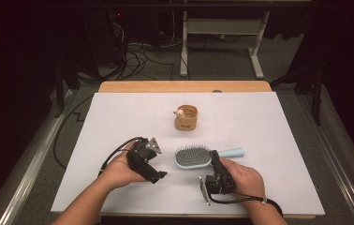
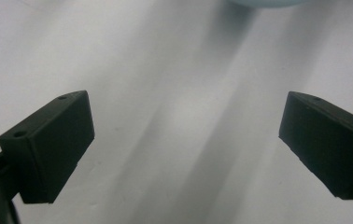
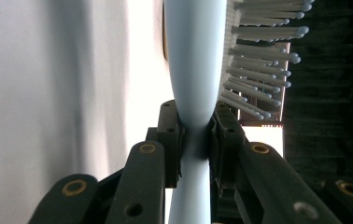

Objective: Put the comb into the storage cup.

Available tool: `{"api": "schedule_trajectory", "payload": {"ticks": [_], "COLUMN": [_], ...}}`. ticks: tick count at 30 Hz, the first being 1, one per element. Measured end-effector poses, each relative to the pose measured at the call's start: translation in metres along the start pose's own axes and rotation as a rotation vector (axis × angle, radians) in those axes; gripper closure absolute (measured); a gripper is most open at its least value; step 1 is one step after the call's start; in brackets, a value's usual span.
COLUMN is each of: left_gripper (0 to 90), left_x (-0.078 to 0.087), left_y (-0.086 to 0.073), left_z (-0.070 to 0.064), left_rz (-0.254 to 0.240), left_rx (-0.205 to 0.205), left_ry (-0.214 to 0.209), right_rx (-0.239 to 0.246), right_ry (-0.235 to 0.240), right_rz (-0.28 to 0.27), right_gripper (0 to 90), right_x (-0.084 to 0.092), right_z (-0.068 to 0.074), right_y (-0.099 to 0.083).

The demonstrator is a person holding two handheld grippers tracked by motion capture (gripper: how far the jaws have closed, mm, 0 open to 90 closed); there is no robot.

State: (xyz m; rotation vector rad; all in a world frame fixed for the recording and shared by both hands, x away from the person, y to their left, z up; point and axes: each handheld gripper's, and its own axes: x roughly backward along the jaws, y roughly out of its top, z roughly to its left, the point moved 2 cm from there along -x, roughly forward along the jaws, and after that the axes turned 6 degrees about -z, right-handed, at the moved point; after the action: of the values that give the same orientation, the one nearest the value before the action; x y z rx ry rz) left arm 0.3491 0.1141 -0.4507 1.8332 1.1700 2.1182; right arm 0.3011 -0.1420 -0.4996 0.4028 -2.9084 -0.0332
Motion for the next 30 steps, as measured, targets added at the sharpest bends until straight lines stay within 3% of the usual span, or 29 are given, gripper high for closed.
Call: {"api": "schedule_trajectory", "payload": {"ticks": [5, 11, 22, 30], "left_gripper": [3.6, 0.1, 0.1, 0.0], "left_x": [0.001, 0.001, 0.004, 0.005], "left_y": [-0.011, -0.019, -0.038, -0.049], "left_z": [0.007, 0.013, 0.019, 0.022], "left_rz": [-0.036, -0.049, -0.191, -0.276], "left_rx": [0.047, 0.069, 0.177, 0.224], "left_ry": [0.01, 0.037, 0.074, 0.105], "right_rx": [0.003, 0.001, -0.02, -0.042], "right_ry": [0.004, 0.007, 0.006, 0.009], "right_rz": [0.011, 0.015, 0.023, 0.028], "right_gripper": [77.7, 77.7, 77.7, 77.7], "right_x": [0.0, 0.0, 0.0, 0.001], "right_z": [0.0, 0.001, -0.001, -0.001], "right_y": [-0.003, -0.005, -0.008, -0.008]}}
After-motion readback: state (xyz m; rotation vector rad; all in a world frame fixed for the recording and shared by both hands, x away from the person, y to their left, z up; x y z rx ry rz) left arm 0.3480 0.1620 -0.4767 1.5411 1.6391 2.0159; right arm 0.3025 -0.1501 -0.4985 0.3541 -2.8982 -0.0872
